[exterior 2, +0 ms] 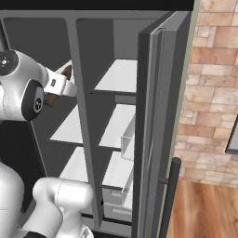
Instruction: Pick up the frozen fish from the freezer, place it on any shelf in the fridge, and close the fridge and freezer doors when done.
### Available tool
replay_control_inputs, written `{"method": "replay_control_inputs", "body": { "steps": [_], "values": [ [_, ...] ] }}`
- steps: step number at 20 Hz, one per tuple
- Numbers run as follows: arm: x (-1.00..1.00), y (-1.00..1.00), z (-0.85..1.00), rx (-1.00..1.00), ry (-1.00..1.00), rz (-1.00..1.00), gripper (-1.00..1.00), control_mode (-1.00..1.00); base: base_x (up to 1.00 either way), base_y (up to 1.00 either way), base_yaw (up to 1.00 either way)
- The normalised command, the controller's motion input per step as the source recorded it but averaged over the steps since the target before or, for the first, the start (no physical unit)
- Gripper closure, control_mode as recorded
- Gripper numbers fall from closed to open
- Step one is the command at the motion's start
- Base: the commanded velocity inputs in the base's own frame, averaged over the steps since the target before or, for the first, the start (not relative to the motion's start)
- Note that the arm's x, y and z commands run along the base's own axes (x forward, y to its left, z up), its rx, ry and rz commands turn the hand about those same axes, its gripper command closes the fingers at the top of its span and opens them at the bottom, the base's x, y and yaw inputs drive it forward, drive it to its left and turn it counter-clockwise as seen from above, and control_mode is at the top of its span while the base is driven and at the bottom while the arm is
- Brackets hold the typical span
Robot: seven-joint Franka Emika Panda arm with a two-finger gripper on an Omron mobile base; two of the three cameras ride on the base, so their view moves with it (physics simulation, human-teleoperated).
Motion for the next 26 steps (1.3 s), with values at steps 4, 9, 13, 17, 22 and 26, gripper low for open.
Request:
{"method": "replay_control_inputs", "body": {
  "steps": [4,9,13,17,22,26],
  "values": [
    [0.0,-0.94,0.14,0.01,0.0,0.0,1.0,-1.0,0.0,0.0,0.0],
    [0.27,-0.65,0.06,0.02,0.0,0.0,1.0,-1.0,0.0,0.0,0.0],
    [0.74,-0.3,0.0,0.01,0.0,0.03,1.0,-1.0,0.0,0.0,0.0],
    [0.74,-0.25,0.0,0.01,0.0,0.02,1.0,-1.0,0.0,0.0,0.0],
    [0.77,-0.14,0.0,0.0,0.03,0.0,1.0,-1.0,0.0,0.0,0.0],
    [0.89,-0.01,-0.04,0.0,0.06,0.0,1.0,-1.0,0.0,0.0,0.0]
  ]
}}
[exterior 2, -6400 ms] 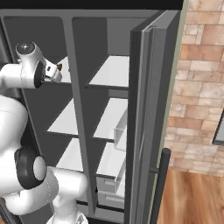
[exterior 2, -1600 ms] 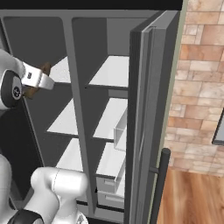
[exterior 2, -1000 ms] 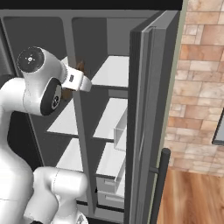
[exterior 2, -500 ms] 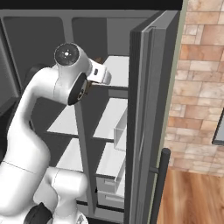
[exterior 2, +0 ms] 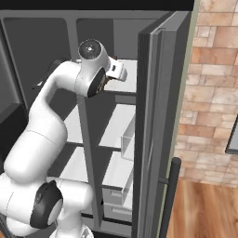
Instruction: Pick up the frozen fish from the freezer, place it on any shelf in the fridge, and close the fridge and freezer doors when done.
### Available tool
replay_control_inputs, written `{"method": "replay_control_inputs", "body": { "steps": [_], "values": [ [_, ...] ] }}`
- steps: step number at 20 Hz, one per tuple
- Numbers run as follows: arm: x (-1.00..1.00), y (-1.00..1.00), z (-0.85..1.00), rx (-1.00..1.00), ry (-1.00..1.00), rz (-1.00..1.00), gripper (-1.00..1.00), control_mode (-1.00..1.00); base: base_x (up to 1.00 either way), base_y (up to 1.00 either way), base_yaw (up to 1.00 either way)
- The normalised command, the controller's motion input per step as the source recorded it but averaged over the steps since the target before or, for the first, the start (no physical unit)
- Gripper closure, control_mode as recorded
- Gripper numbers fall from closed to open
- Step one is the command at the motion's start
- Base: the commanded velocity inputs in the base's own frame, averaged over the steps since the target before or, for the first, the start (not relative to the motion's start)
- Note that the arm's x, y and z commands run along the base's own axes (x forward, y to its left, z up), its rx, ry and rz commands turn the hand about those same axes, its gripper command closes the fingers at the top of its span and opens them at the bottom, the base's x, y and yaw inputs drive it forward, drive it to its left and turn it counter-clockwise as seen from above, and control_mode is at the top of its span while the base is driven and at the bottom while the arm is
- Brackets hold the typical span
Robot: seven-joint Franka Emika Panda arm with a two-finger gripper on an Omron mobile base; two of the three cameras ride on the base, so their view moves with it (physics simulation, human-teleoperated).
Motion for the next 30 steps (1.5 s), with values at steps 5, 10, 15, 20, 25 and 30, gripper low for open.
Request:
{"method": "replay_control_inputs", "body": {
  "steps": [5,10,15,20,25,30],
  "values": [
    [0.81,-0.01,-0.1,0.0,0.06,0.0,1.0,-1.0,0.0,0.0,0.0],
    [0.6,-0.01,-0.29,0.0,0.03,0.0,1.0,-1.0,0.0,0.0,0.0],
    [0.5,-0.01,-0.35,0.0,0.02,0.01,1.0,-1.0,0.0,0.0,0.0],
    [0.38,0.0,-0.38,0.0,0.05,0.01,1.0,-1.0,0.0,0.0,0.0],
    [0.37,0.0,-0.29,0.0,0.07,0.02,1.0,-1.0,0.0,0.0,0.0],
    [0.46,0.0,-0.16,0.0,0.03,0.03,1.0,-1.0,0.0,0.0,0.0]
  ]
}}
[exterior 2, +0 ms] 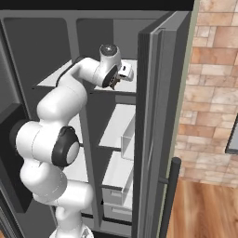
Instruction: Pick up the frozen fish from the freezer, place it on any shelf in the fridge, and close the fridge and freezer doors when done.
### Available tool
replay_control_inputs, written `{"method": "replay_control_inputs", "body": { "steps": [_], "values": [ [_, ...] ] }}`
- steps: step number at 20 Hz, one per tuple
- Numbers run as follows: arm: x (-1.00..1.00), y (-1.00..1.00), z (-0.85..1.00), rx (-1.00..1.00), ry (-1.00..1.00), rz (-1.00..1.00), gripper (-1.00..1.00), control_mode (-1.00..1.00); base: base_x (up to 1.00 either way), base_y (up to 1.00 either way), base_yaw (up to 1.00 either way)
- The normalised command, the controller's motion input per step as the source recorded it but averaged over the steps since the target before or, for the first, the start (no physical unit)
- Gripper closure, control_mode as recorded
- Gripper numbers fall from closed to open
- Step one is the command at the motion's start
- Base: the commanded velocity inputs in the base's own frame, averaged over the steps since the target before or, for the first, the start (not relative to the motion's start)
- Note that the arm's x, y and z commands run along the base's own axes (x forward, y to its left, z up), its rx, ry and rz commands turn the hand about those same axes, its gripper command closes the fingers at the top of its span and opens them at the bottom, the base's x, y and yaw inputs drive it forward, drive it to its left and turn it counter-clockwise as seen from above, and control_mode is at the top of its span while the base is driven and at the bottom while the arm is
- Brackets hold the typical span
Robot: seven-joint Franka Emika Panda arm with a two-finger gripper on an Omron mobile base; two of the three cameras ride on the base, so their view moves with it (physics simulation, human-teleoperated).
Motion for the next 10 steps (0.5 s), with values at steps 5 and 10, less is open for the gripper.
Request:
{"method": "replay_control_inputs", "body": {
  "steps": [5,10],
  "values": [
    [0.3,0.0,-0.34,0.0,0.02,0.03,-1.0,-1.0,0.0,0.0,0.0],
    [0.02,0.0,-0.19,0.0,0.0,0.04,-1.0,-1.0,0.0,0.0,0.0]
  ]
}}
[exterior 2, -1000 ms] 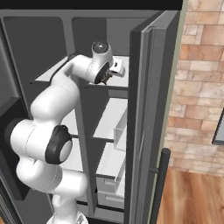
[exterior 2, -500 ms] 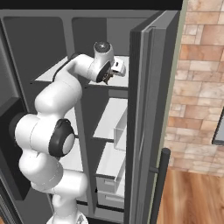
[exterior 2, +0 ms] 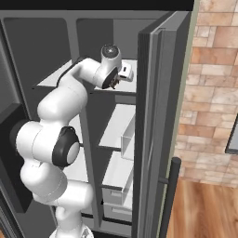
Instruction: Pick up the frozen fish from the freezer, place it on any shelf in the fridge, and close the fridge and freezer doors when done.
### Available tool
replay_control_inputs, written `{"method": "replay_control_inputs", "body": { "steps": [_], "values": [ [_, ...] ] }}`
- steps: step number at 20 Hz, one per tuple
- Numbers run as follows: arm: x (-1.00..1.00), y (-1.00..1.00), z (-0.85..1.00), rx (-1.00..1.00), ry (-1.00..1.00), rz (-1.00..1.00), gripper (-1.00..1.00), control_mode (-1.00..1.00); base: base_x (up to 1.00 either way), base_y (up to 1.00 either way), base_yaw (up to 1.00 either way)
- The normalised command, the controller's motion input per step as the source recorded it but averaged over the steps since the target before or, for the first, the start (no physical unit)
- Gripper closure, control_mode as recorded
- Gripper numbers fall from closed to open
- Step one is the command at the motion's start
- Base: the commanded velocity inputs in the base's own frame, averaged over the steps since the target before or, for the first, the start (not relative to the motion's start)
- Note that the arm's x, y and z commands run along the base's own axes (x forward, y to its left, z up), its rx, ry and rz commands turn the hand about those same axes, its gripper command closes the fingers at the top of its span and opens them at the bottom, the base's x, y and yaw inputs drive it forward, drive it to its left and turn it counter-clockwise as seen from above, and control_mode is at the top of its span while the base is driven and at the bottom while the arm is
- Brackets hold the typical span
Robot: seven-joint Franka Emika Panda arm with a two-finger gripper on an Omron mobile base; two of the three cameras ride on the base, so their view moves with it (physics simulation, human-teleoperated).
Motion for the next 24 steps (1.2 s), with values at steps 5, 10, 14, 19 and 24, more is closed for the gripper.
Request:
{"method": "replay_control_inputs", "body": {
  "steps": [5,10,14,19,24],
  "values": [
    [0.0,0.0,0.02,0.0,0.0,0.02,-1.0,-1.0,0.0,0.0,0.0],
    [-0.53,0.0,0.21,0.0,0.0,0.0,-1.0,-1.0,0.0,0.0,0.0],
    [-1.0,0.0,0.05,0.0,-0.03,0.0,-1.0,-1.0,0.0,0.0,0.0],
    [-1.0,0.18,0.0,0.0,-0.02,0.0,-1.0,-1.0,0.0,0.0,0.0],
    [-1.0,0.59,0.0,-0.03,0.0,-0.01,-1.0,-1.0,0.0,0.0,0.0]
  ]
}}
